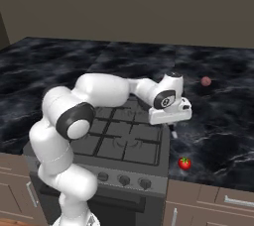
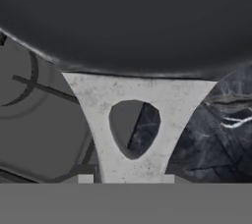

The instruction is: Place the pan on the rear right burner on the stove. Then place the tomato and the onion in the pan and turn on the rear right burner.

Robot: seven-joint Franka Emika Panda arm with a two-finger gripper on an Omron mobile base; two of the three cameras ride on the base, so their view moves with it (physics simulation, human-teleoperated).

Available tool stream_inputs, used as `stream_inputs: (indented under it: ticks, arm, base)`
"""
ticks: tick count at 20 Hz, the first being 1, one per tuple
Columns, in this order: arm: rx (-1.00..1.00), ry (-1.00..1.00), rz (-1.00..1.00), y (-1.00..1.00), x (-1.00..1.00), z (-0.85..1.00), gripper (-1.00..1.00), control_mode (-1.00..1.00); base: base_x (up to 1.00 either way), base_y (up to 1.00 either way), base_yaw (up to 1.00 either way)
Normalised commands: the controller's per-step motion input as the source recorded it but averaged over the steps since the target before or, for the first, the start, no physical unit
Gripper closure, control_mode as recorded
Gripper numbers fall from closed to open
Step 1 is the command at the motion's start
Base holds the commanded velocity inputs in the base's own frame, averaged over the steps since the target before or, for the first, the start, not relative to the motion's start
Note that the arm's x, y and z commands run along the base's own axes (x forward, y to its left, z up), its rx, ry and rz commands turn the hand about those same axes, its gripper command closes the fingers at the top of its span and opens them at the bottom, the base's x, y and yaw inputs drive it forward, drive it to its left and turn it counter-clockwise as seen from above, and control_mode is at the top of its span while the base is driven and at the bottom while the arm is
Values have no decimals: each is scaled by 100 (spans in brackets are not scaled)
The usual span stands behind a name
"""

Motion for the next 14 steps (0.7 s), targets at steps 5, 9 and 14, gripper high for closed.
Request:
stream_inputs:
  ticks: [5, 9, 14]
  arm:
    - [0, 7, 15, 27, 26, 1, 100, -100]
    - [0, 9, 16, 21, 32, 0, 100, -100]
    - [3, 11, 15, 7, 41, 0, 100, -100]
  base:
    - [0, 0, 0]
    - [0, 0, 0]
    - [0, 0, 0]
